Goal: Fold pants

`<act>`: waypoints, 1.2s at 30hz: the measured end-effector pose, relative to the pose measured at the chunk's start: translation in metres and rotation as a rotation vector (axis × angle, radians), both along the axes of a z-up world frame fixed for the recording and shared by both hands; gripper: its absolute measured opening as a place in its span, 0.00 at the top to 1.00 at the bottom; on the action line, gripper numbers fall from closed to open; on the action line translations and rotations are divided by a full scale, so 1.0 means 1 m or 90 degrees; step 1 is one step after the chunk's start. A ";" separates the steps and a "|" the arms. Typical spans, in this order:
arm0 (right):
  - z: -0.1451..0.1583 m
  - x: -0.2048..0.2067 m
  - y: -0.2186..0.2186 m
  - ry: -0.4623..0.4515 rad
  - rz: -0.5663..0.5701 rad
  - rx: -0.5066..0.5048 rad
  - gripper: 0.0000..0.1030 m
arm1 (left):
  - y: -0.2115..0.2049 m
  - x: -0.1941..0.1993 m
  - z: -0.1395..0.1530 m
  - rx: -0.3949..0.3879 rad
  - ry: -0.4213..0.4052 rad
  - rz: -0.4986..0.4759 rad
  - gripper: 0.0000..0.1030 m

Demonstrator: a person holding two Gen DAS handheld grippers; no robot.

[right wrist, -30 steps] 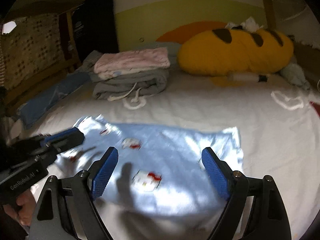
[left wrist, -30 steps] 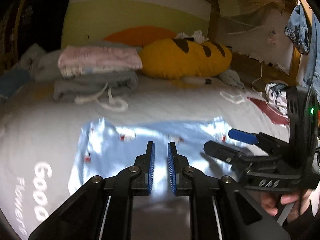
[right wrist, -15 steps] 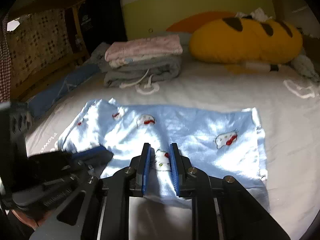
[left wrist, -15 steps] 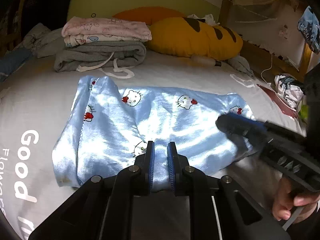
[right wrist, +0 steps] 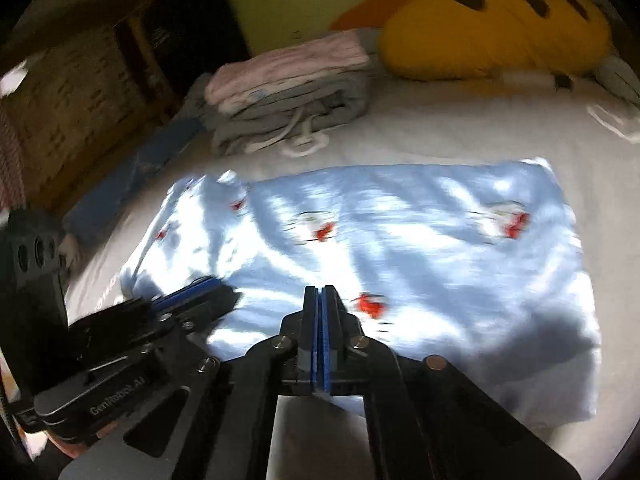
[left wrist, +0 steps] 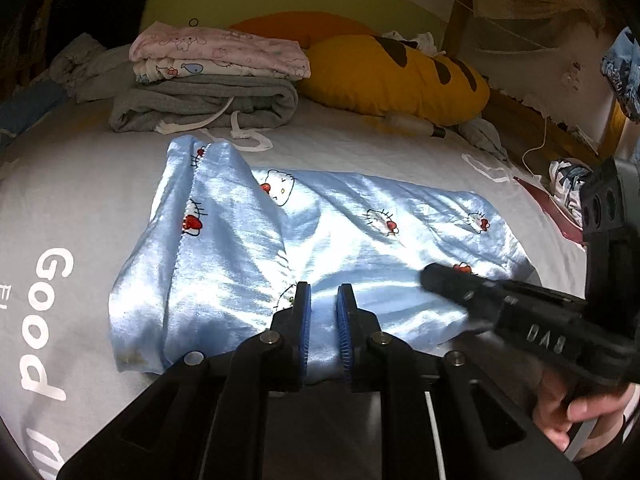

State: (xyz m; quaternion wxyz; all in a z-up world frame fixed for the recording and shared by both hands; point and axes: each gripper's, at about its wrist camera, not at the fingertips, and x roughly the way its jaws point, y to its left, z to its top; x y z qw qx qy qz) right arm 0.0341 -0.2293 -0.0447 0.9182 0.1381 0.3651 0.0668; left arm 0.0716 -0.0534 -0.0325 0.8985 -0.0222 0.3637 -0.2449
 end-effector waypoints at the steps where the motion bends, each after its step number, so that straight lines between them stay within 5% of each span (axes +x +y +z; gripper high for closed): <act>1: 0.000 -0.002 -0.007 0.000 -0.010 0.003 1.00 | 0.000 0.000 0.000 -0.001 0.001 0.001 0.86; 4: 0.000 -0.007 -0.022 0.007 -0.054 -0.004 1.00 | 0.000 0.001 0.000 0.000 0.003 0.005 0.86; 7: -0.002 -0.010 -0.041 0.023 -0.152 -0.097 1.00 | 0.001 0.002 -0.001 0.001 0.005 0.012 0.86; 11: -0.003 -0.014 -0.068 0.035 -0.184 -0.025 1.00 | 0.001 0.002 -0.001 0.000 0.005 0.014 0.86; 15: 0.001 -0.015 -0.069 0.025 -0.238 -0.088 1.00 | 0.004 0.000 0.002 -0.005 -0.004 0.017 0.86; 24: 0.065 -0.015 -0.035 -0.161 -0.109 -0.035 1.00 | -0.011 0.004 0.057 -0.031 -0.058 -0.011 0.87; 31: 0.037 0.063 -0.006 -0.061 -0.020 0.062 1.00 | -0.038 0.070 0.035 -0.007 0.016 0.030 0.89; 34: -0.002 0.089 -0.008 0.021 -0.055 0.026 1.00 | -0.033 0.091 0.008 0.014 0.045 0.068 0.92; 36: -0.015 0.094 -0.027 0.046 -0.063 0.119 1.00 | -0.019 0.101 -0.004 -0.026 0.090 0.080 0.97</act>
